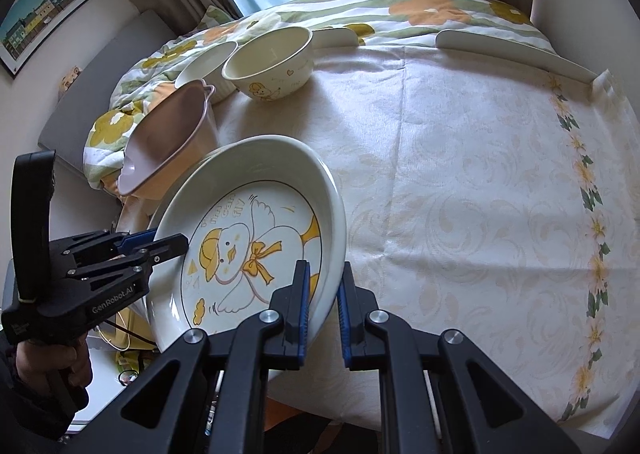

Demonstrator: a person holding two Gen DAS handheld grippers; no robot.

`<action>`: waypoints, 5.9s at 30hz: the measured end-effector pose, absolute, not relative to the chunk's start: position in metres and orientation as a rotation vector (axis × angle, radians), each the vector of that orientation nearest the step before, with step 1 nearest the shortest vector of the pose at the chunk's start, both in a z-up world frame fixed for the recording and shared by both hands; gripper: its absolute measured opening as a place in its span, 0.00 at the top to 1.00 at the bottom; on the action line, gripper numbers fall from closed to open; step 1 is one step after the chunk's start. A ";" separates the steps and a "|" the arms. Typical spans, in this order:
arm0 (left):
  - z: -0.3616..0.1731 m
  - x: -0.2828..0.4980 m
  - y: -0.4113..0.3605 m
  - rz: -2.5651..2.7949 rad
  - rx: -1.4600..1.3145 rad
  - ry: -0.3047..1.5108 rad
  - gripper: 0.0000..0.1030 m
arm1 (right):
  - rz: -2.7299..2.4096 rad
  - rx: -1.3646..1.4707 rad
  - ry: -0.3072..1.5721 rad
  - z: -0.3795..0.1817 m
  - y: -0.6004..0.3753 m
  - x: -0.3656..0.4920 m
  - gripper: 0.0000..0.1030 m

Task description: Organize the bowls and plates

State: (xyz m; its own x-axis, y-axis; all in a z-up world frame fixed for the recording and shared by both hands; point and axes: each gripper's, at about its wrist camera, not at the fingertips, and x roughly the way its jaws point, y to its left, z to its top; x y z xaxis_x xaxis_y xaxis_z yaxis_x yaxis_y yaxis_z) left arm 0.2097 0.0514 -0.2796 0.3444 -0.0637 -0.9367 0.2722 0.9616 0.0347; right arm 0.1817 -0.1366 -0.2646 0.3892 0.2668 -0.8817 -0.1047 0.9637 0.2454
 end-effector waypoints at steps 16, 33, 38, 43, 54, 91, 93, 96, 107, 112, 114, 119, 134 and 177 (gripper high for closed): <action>-0.278 0.196 0.034 -0.109 0.468 1.107 0.81 | 0.265 0.033 1.137 -0.269 -0.122 0.191 0.88; -0.280 0.189 0.030 -0.065 0.534 1.089 0.81 | 0.219 -0.104 1.114 -0.276 -0.104 0.189 0.87; -0.279 0.191 0.034 -0.060 0.519 1.093 0.81 | 0.218 -0.124 1.109 -0.275 -0.100 0.188 0.87; -0.278 0.192 0.036 -0.060 0.504 1.104 0.81 | 0.226 -0.109 1.112 -0.275 -0.101 0.188 0.87; -0.181 0.198 0.077 -0.017 0.172 1.008 0.38 | 0.391 0.044 1.002 -0.205 -0.127 0.207 0.85; -0.305 0.307 0.200 0.089 -0.439 1.300 0.86 | 0.648 -0.092 1.378 -0.313 0.014 0.376 0.88; -0.303 0.307 0.201 0.089 -0.427 1.296 0.86 | 0.650 -0.080 1.375 -0.313 0.014 0.375 0.88; -0.296 0.304 0.198 0.095 -0.379 1.276 0.86 | 0.646 -0.068 1.363 -0.310 0.013 0.371 0.88; -0.224 0.275 0.167 0.054 -0.284 1.156 0.86 | 0.651 -0.002 1.220 -0.246 -0.027 0.332 0.88; -0.180 0.249 0.124 0.014 -0.243 1.099 0.86 | 0.628 0.053 1.128 -0.204 -0.074 0.294 0.88; -0.164 0.238 0.102 -0.012 -0.220 1.078 0.86 | 0.614 0.076 1.101 -0.191 -0.092 0.280 0.88; -0.147 0.212 0.038 -0.105 -0.194 1.066 0.86 | 0.537 0.097 1.051 -0.170 -0.154 0.236 0.88; -0.207 0.196 -0.153 -0.432 -0.145 1.229 0.86 | 0.181 0.226 1.115 -0.200 -0.328 0.168 0.88; -0.192 0.175 -0.159 -0.297 0.025 1.125 0.21 | 0.065 0.363 1.017 -0.198 -0.393 0.150 0.49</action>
State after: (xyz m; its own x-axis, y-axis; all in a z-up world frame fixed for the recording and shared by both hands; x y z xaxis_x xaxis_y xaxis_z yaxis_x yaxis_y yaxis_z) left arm 0.1746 -0.1593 -0.1922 0.3964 -0.2217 -0.8909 0.2470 0.9604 -0.1290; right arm 0.1496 -0.3935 -0.1985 0.5291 0.2203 -0.8194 0.1146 0.9383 0.3262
